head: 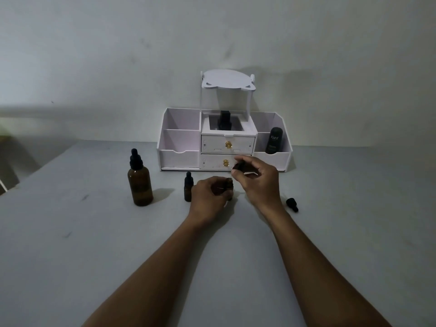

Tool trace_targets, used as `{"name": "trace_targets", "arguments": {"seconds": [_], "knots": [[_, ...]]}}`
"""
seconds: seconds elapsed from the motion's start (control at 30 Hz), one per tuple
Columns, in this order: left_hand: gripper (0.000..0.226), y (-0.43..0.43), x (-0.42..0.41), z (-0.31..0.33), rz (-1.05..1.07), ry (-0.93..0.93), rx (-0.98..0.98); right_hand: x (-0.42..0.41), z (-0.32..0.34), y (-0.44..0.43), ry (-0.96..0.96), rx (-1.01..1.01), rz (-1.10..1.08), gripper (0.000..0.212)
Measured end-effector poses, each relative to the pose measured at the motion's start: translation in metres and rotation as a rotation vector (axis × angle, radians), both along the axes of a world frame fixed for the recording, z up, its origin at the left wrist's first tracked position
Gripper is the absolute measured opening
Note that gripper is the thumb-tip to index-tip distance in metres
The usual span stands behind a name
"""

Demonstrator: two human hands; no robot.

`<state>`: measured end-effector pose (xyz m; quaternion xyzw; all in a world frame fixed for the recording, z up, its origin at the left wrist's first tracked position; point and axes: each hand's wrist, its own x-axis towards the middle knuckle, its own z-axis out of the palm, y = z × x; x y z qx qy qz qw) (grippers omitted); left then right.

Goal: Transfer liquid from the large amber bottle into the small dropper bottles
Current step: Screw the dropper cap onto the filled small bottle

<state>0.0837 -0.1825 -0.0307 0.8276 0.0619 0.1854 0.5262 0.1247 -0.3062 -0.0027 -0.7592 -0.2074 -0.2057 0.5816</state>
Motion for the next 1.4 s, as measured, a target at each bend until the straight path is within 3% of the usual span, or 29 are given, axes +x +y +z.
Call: {"name": "trace_targets", "arguments": {"seconds": [0.2, 0.4, 0.67, 0.87, 1.03, 1.27, 1.4], "knots": [[0.031, -0.001, -0.005, 0.002, -0.007, -0.052, 0.013, -0.001, -0.006, 0.005, 0.002, -0.201, 0.002, 0.039], [0.028, -0.002, -0.009, 0.003, 0.003, -0.070, 0.034, -0.003, -0.009, 0.008, 0.053, -0.260, -0.028, 0.040], [0.023, -0.002, -0.011, 0.007, 0.002, -0.061, 0.048, -0.002, -0.011, 0.009, 0.061, -0.204, -0.029, 0.052], [0.030, -0.001, -0.009, 0.006, -0.010, -0.050, 0.030, 0.000, -0.011, 0.009, -0.025, -0.170, -0.069, 0.027], [0.025, -0.005, -0.013, 0.007, -0.009, -0.050, 0.005, -0.001, -0.014, 0.013, -0.009, -0.134, -0.084, 0.038], [0.030, -0.002, -0.010, 0.005, -0.006, -0.031, 0.005, 0.001, -0.016, 0.010, -0.031, -0.135, -0.070, 0.025], [0.024, -0.003, -0.011, 0.006, -0.001, -0.053, 0.017, 0.001, -0.016, 0.012, -0.037, -0.100, -0.073, 0.032]]}}
